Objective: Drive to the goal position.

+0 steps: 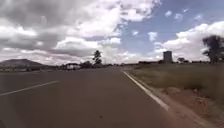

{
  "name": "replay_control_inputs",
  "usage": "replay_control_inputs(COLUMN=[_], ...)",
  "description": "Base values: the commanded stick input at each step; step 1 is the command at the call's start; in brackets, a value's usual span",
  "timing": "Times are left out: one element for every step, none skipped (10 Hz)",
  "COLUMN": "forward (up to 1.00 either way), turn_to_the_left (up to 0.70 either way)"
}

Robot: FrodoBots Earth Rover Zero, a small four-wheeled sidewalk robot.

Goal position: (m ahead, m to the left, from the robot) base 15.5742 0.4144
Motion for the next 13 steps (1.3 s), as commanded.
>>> replay_control_inputs(forward=[0.70, 0.70, 0.70, 0.70, 0.70, 0.70, 0.70, 0.70, 0.70, 0.70, 0.70, 0.70, 0.70], turn_to_the_left=[-0.28, -0.18, -0.03, 0.00, 0.00, 0.00, 0.00, 0.00, 0.00, 0.00, 0.00, 0.00, 0.00])
